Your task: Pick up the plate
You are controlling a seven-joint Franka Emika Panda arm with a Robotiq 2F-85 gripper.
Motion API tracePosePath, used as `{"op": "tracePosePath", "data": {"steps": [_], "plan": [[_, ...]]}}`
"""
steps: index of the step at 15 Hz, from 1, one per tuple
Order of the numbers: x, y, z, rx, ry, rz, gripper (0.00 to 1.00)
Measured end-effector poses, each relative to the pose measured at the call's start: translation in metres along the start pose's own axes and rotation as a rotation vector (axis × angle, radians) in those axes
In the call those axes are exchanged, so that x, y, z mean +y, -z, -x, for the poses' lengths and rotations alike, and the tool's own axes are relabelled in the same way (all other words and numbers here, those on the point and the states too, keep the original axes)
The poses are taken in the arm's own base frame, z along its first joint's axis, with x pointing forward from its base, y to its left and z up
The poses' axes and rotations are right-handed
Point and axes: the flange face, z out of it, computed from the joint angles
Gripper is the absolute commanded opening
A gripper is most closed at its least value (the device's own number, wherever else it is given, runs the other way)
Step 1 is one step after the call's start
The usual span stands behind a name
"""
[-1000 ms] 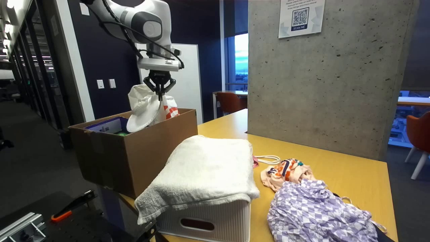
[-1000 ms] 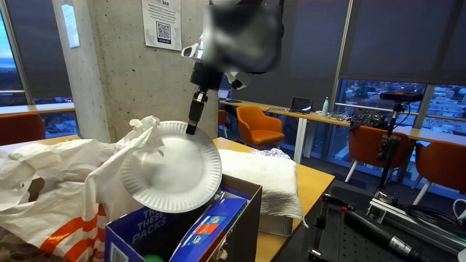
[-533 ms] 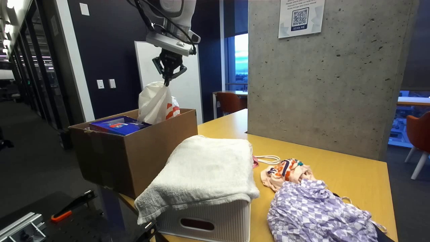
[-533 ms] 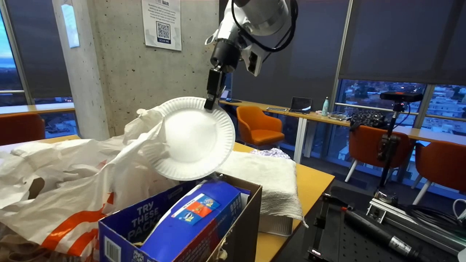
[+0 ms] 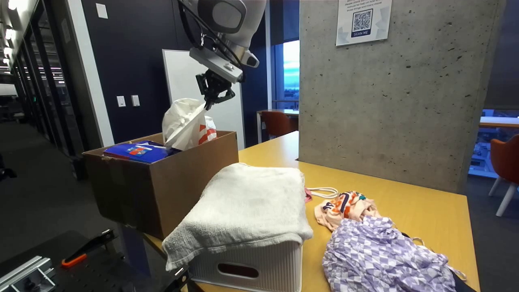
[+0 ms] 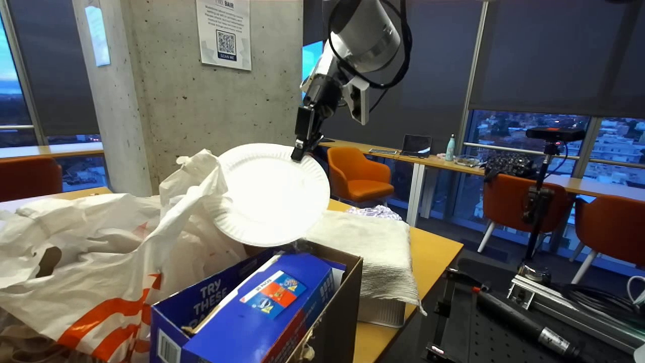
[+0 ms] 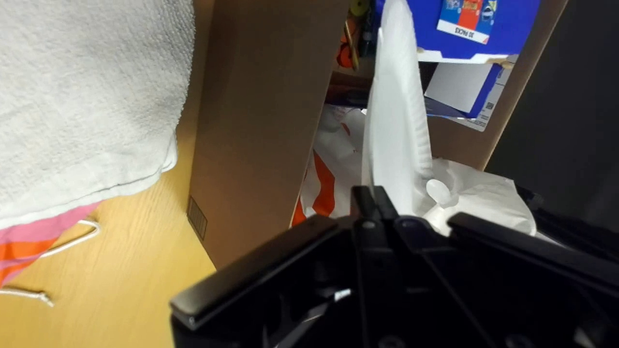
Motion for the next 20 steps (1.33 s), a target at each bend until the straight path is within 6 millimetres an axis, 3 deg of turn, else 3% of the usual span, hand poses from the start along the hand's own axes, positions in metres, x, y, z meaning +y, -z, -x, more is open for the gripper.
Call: {"op": "tracePosePath", "data": {"steps": [6, 10, 16, 20], "plan": [[0.005, -0.032, -0.006, 0.038, -0.032, -0.133, 0.0], [0.002, -0.037, -0.006, 0.076, -0.029, -0.248, 0.0], [-0.003, -0.06, 0.003, 0.056, 0.036, -0.524, 0.0], [-0.01, -0.058, 0.004, 0.04, 0.074, -0.7, 0.0]]}}
